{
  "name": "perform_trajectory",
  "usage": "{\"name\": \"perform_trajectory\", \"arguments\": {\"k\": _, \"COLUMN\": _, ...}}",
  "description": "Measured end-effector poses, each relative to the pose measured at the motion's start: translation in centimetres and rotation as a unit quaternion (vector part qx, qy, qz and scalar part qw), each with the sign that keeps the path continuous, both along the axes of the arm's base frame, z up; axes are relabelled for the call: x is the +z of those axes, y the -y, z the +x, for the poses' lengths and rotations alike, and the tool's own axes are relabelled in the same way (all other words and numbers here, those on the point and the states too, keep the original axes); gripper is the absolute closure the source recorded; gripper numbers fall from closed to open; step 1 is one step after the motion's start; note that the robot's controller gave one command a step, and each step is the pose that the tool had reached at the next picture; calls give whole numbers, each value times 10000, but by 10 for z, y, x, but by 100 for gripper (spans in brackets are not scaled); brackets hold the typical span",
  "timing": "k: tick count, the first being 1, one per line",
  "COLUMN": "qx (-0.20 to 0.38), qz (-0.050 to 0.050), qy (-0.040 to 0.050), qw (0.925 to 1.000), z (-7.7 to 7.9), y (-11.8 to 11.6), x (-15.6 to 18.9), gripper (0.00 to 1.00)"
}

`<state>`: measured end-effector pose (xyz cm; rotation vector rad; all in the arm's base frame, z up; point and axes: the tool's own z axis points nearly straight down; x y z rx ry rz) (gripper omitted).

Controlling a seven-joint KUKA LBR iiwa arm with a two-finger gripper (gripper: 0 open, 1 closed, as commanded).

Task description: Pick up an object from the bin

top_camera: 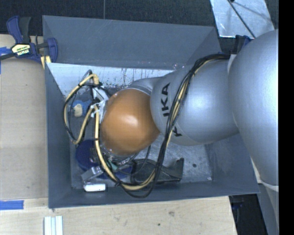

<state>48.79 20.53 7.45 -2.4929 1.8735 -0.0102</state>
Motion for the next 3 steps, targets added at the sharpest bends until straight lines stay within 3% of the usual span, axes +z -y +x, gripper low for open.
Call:
{"name": "perform_trajectory", "arguments": {"k": 1, "qx": 1, "qz": -13, "qy": -41, "qw": 10000, "z": -2, "y": -1, "x": -1, "gripper": 100}}
{"name": "perform_trajectory", "arguments": {"k": 3, "qx": -28, "qz": -51, "qy": -68, "qw": 10000, "z": 0, "y": -2, "x": 98, "gripper": 100}}
